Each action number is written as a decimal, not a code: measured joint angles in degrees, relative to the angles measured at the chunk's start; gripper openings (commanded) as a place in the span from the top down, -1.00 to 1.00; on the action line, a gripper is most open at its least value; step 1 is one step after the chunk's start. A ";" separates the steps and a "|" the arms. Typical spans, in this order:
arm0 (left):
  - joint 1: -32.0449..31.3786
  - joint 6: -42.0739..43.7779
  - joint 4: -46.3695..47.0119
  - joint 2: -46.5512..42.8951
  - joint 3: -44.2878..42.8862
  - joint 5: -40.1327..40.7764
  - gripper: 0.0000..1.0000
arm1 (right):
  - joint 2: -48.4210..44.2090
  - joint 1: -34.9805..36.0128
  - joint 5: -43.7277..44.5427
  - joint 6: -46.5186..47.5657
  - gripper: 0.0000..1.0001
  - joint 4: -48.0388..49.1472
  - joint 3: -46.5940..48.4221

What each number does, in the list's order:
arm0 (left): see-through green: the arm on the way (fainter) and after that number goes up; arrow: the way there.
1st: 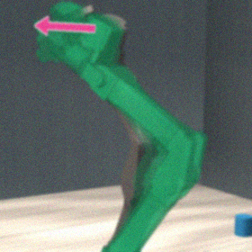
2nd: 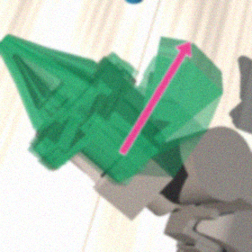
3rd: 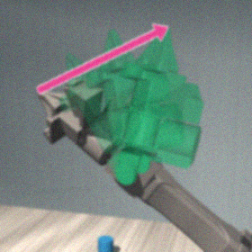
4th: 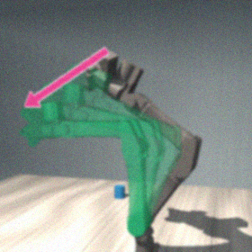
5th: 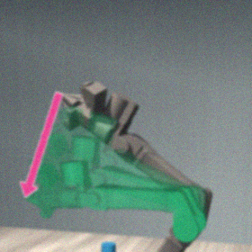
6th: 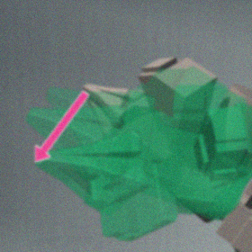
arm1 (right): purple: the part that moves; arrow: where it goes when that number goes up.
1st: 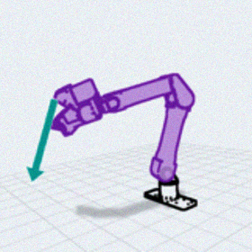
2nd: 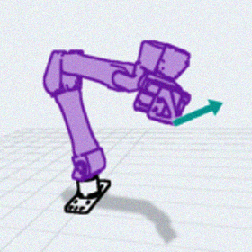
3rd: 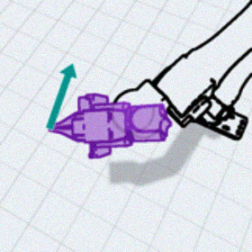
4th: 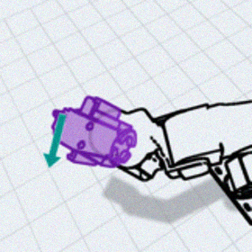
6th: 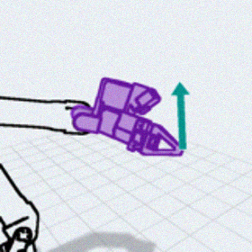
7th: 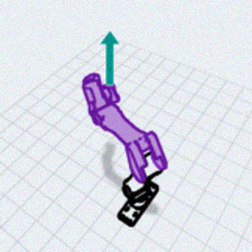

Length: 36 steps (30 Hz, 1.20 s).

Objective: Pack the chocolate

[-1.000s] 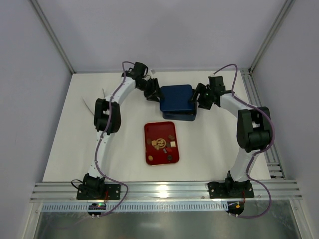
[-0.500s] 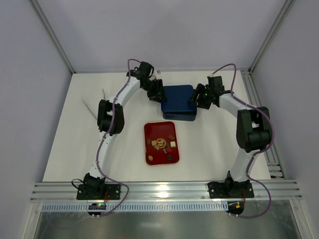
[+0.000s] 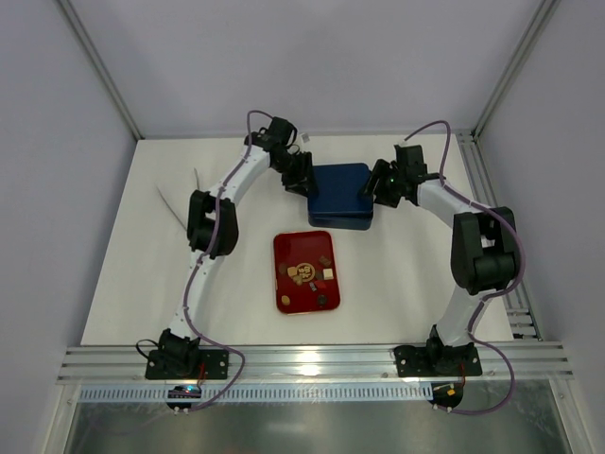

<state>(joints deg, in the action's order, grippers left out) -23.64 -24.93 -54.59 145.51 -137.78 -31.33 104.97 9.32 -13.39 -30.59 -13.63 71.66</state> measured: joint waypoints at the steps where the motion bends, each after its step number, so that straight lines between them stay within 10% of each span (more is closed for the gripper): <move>1: -0.13 0.02 0.00 0.00 -0.02 0.13 0.17 | -0.50 0.07 0.02 -0.02 -0.22 0.02 -0.39; 36: -2.19 1.40 2.12 -3.87 4.83 5.60 0.24 | -8.66 1.16 0.24 -1.03 0.02 2.60 -9.38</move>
<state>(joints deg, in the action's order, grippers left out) -25.82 -23.53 -52.47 141.64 -132.94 -25.74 96.31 10.48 -13.15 -31.62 -11.03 62.28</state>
